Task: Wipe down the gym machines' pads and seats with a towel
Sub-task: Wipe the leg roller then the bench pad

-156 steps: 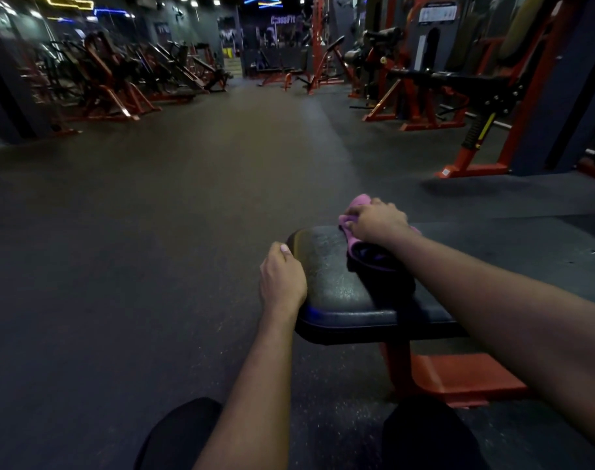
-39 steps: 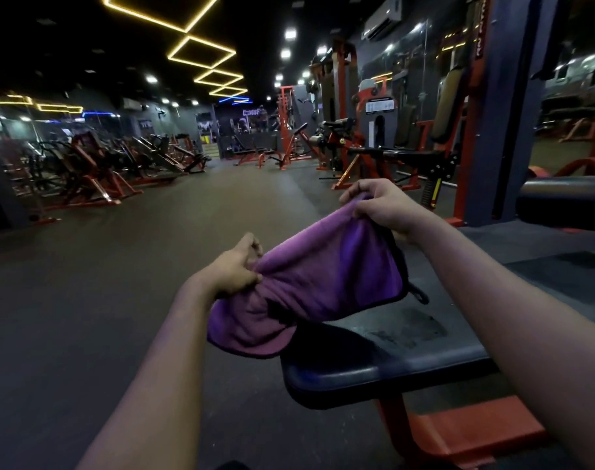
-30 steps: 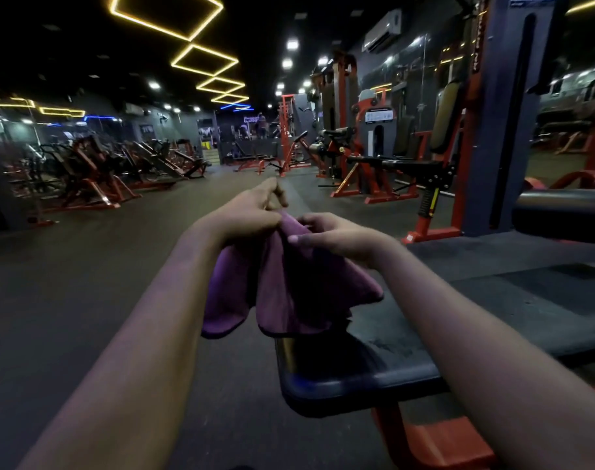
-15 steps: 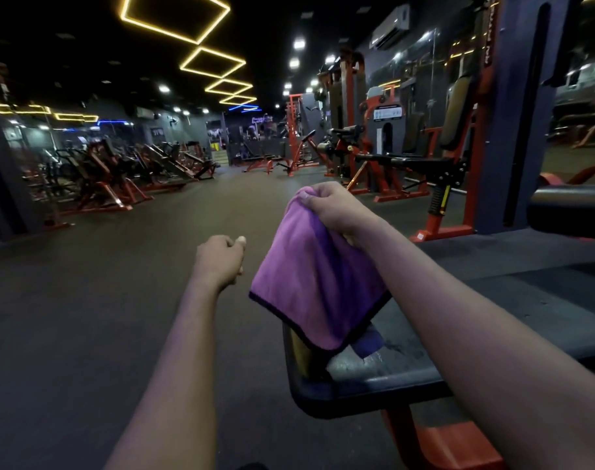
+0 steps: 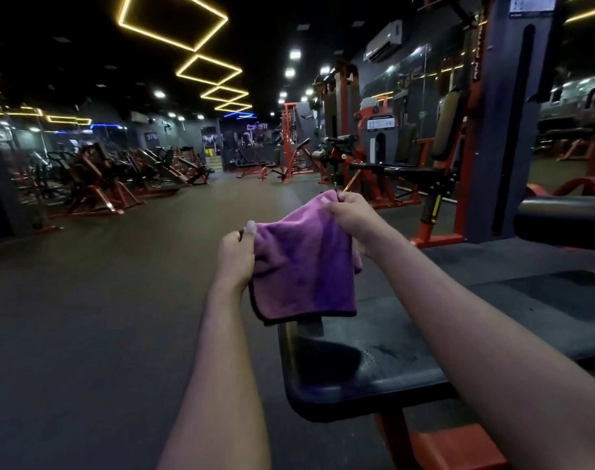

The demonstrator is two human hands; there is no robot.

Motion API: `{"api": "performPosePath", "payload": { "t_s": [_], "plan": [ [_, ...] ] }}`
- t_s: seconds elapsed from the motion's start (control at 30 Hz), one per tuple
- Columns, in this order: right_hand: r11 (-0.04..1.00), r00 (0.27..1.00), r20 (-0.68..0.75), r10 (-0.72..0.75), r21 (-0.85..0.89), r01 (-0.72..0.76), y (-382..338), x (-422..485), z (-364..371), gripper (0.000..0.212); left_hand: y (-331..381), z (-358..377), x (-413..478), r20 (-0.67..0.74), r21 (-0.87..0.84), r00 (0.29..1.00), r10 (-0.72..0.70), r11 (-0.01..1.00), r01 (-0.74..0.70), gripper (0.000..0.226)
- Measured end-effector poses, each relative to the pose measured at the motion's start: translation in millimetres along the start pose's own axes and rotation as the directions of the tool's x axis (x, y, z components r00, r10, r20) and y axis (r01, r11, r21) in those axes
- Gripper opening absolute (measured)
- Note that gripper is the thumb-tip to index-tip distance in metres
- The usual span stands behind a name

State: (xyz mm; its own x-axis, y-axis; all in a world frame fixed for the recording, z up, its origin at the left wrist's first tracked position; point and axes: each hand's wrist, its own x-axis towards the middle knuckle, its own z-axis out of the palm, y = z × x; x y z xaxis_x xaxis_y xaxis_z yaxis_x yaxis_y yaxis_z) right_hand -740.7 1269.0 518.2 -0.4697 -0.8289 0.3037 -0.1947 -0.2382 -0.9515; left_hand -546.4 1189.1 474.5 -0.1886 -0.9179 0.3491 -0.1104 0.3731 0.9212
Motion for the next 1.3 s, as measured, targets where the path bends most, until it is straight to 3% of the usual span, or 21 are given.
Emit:
{"api": "performPosePath", "payload": {
  "t_s": [0.07,0.13,0.23,0.3,0.37,0.4,0.47,0.53,0.6,0.67,0.73,0.8,0.93,1.0,1.13,1.27,1.3],
  "plan": [
    [0.969,0.998,0.041,0.055,-0.244,-0.044,0,2,-12,0.014,6,4,4,-0.14,0.131,0.987,0.078,0.99,-0.06,0.023],
    [0.885,0.991,0.018,0.13,-0.453,-0.107,3,8,-24,0.018,13,2,6,-0.209,0.276,0.967,0.146,0.957,-0.085,0.013],
    [0.84,0.99,-0.045,0.131,-0.526,-0.135,10,11,-34,0.019,22,3,14,-0.087,0.255,0.988,0.126,0.962,-0.101,0.009],
    [0.871,0.998,-0.019,0.056,-0.488,-0.058,11,10,-34,0.022,27,2,18,-0.068,0.131,0.998,0.01,0.991,-0.001,0.029],
    [0.89,1.0,-0.006,-0.031,-0.455,0.024,9,8,-32,0.027,25,-1,18,-0.125,0.07,0.976,-0.178,0.98,0.187,0.066],
    [0.895,0.998,-0.012,-0.063,-0.443,0.051,7,8,-32,0.029,23,-3,15,-0.114,0.077,0.955,-0.272,0.956,0.282,0.069],
    [0.899,0.997,0.007,-0.081,-0.431,0.076,-2,7,-32,0.029,16,-3,3,0.041,0.142,0.888,-0.459,0.882,0.449,0.06],
    [0.887,0.994,0.067,-0.088,-0.448,0.109,-13,7,-31,0.031,12,1,-14,0.23,0.246,0.792,-0.566,0.821,0.515,0.063],
    [0.884,0.989,0.114,-0.098,-0.446,0.139,-22,7,-29,0.035,9,8,-26,0.382,0.242,0.726,-0.573,0.819,0.52,0.074],
    [0.901,0.988,0.115,-0.103,-0.411,0.142,-29,8,-27,0.035,6,22,-33,0.473,0.167,0.713,-0.518,0.847,0.505,0.079],
    [0.914,0.989,0.093,-0.112,-0.382,0.139,-32,8,-26,0.037,2,35,-38,0.513,0.1,0.723,-0.462,0.869,0.485,0.084],
    [0.935,0.992,0.071,-0.105,-0.332,0.123,-31,6,-27,0.038,-3,44,-35,0.48,-0.025,0.779,-0.403,0.881,0.472,0.086],
    [0.989,0.999,0.002,-0.051,-0.139,0.051,-19,0,-33,0.036,1,49,-31,0.216,-0.259,0.944,-0.25,0.917,0.302,0.074],
    [0.996,0.999,-0.034,-0.034,-0.085,0.031,-12,0,-34,0.036,8,53,-36,0.132,-0.288,0.974,-0.184,0.933,0.215,0.066],
    [0.981,0.987,-0.157,0.025,-0.188,-0.054,3,8,-37,0.026,13,59,-32,0.053,-0.186,0.986,-0.155,0.969,0.163,0.06],
    [0.958,0.964,-0.244,0.104,-0.235,-0.163,14,11,-48,0.002,19,51,-9,-0.065,-0.015,0.986,-0.153,0.988,0.153,0.058],
    [0.958,0.958,-0.255,0.127,-0.218,-0.185,15,8,-50,0.011,23,47,-4,-0.069,0.053,0.985,-0.159,0.985,0.163,0.059]
  ]
}}
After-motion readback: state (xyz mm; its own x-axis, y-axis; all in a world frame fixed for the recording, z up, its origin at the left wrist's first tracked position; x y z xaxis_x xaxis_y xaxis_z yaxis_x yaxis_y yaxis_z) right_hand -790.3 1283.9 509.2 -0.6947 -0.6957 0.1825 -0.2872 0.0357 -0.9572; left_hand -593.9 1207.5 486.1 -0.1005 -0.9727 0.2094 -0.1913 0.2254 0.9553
